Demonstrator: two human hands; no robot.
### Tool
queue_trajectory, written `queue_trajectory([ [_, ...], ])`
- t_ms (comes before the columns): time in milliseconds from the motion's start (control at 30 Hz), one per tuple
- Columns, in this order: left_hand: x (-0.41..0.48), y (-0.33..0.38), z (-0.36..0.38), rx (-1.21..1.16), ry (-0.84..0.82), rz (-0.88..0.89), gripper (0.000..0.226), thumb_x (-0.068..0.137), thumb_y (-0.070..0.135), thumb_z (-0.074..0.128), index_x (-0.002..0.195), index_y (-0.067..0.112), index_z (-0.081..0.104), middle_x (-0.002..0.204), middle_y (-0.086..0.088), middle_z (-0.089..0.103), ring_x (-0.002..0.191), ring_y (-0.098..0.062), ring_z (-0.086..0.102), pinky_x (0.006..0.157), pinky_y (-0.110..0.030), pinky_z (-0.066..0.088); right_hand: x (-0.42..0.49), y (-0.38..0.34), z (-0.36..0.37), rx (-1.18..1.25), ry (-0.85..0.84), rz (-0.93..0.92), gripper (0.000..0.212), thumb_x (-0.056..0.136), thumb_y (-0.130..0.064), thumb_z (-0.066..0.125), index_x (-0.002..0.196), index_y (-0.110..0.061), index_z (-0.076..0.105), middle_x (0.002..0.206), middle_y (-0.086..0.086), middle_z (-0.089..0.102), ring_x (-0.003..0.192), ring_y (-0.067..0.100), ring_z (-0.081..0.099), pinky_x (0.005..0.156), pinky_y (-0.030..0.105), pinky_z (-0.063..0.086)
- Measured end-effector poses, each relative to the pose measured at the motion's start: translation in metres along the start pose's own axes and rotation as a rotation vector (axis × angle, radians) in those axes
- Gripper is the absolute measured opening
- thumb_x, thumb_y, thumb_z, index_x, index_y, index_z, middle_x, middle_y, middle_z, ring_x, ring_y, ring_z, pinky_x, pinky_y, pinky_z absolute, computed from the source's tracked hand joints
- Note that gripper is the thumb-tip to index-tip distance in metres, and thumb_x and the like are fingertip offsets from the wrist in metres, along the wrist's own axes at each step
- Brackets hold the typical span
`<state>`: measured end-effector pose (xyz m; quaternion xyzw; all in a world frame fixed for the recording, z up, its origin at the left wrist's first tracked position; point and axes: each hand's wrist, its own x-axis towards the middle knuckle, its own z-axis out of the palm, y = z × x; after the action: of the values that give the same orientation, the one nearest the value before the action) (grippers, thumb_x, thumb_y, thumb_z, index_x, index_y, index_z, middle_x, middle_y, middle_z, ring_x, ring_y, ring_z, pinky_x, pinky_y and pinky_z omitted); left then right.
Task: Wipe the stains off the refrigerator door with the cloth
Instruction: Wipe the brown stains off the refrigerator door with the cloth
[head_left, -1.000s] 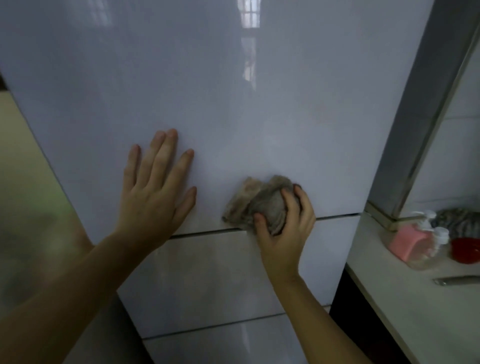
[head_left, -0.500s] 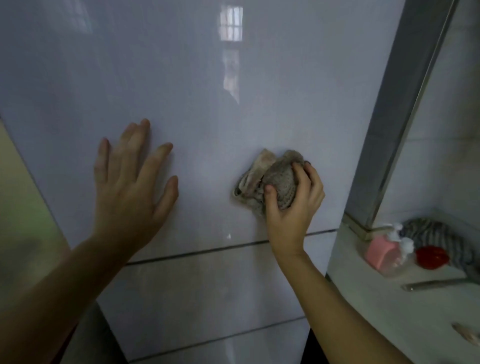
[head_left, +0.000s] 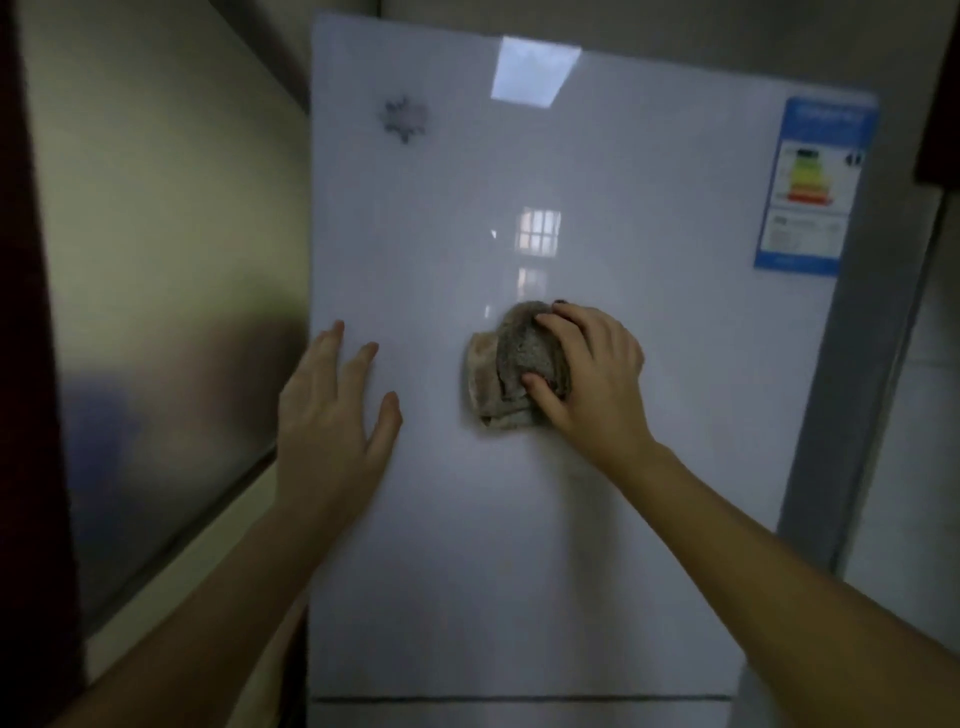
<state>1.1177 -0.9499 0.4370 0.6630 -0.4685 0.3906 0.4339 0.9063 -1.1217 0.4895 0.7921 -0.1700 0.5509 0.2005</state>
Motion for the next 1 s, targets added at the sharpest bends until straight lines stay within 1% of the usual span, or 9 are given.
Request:
queue_trajectory([
  [133,-0.006,-0.003,0.007,0.065,-0.034,0.087,0.055,0.096,0.04,0.043,0.144,0.013,0.047,0.159,-0.014,0.035,0.144,-0.034,0.038,0.115,-0.047,0.033,0.079,-0.016,-0.003,-0.026,0.087,-0.073,0.051,0.089,-0.039,0.064,0.135,-0.017,0.058,0.142,0.007,0.054,0.132,0.03,0.048,0.107,0.049,0.037],
  [267,0.01,-0.006,0.019,0.075,0.008,0.109,0.054,0.096,0.039,0.046,0.143,0.013,0.049,0.159,-0.015,0.036,0.146,-0.033,0.035,0.117,-0.045,0.029,0.167,-0.033,-0.002,-0.038,0.211,-0.12,0.043,0.088,-0.036,0.067,0.126,-0.019,0.063,0.137,0.007,0.057,0.128,0.031,0.049,0.103,0.046,0.038],
  [467,0.007,-0.015,0.04,0.151,0.084,0.177,0.056,0.094,0.038,0.052,0.144,0.013,0.051,0.16,-0.015,0.035,0.149,-0.031,0.034,0.118,-0.048,0.033,0.226,-0.069,0.018,-0.02,0.308,-0.063,0.046,0.09,-0.042,0.061,0.131,-0.022,0.062,0.138,0.005,0.058,0.128,0.031,0.05,0.108,0.048,0.035],
  [533,0.006,-0.017,0.045,0.166,0.1,0.176,0.058,0.094,0.038,0.054,0.147,0.014,0.049,0.161,-0.014,0.033,0.151,-0.03,0.031,0.118,-0.049,0.032,0.219,-0.081,0.028,-0.046,0.228,-0.183,0.053,0.088,-0.048,0.059,0.134,-0.021,0.061,0.141,0.009,0.055,0.129,0.034,0.048,0.11,0.049,0.033],
  [633,0.007,-0.018,0.052,0.177,0.109,0.167,0.061,0.095,0.041,0.052,0.149,0.014,0.045,0.162,-0.015,0.031,0.151,-0.03,0.029,0.119,-0.048,0.031,0.202,-0.087,0.041,-0.147,0.065,-0.56,0.057,0.085,-0.054,0.059,0.132,-0.02,0.062,0.14,0.012,0.057,0.127,0.036,0.051,0.108,0.051,0.035],
  [700,0.006,-0.02,0.054,0.173,0.111,0.171,0.061,0.096,0.043,0.049,0.15,0.015,0.044,0.162,-0.014,0.03,0.151,-0.03,0.029,0.12,-0.047,0.029,0.207,-0.079,0.039,-0.184,0.048,-0.692,0.055,0.086,-0.053,0.059,0.13,-0.021,0.064,0.137,0.011,0.06,0.124,0.035,0.054,0.107,0.048,0.036],
  [767,0.007,-0.023,0.055,0.175,0.128,0.186,0.059,0.098,0.044,0.047,0.15,0.015,0.044,0.162,-0.014,0.031,0.151,-0.03,0.03,0.121,-0.046,0.028,0.227,-0.07,0.032,-0.156,0.104,-0.61,0.054,0.086,-0.052,0.06,0.13,-0.022,0.064,0.137,0.01,0.06,0.124,0.036,0.054,0.106,0.048,0.037],
  [900,0.008,-0.025,0.055,0.165,0.156,0.217,0.059,0.096,0.043,0.051,0.149,0.016,0.045,0.161,-0.013,0.033,0.151,-0.028,0.031,0.121,-0.046,0.029,0.273,-0.07,0.016,-0.047,0.316,-0.13,0.053,0.085,-0.05,0.061,0.132,-0.027,0.062,0.134,0.003,0.058,0.124,0.029,0.051,0.106,0.043,0.035],
  [1000,0.008,-0.027,0.056,0.169,0.169,0.22,0.061,0.096,0.043,0.051,0.15,0.017,0.043,0.162,-0.013,0.033,0.151,-0.028,0.029,0.123,-0.043,0.025,0.259,-0.096,0.034,-0.05,0.316,-0.122,0.055,0.084,-0.049,0.062,0.133,-0.024,0.062,0.136,0.008,0.058,0.123,0.033,0.052,0.105,0.046,0.035],
])
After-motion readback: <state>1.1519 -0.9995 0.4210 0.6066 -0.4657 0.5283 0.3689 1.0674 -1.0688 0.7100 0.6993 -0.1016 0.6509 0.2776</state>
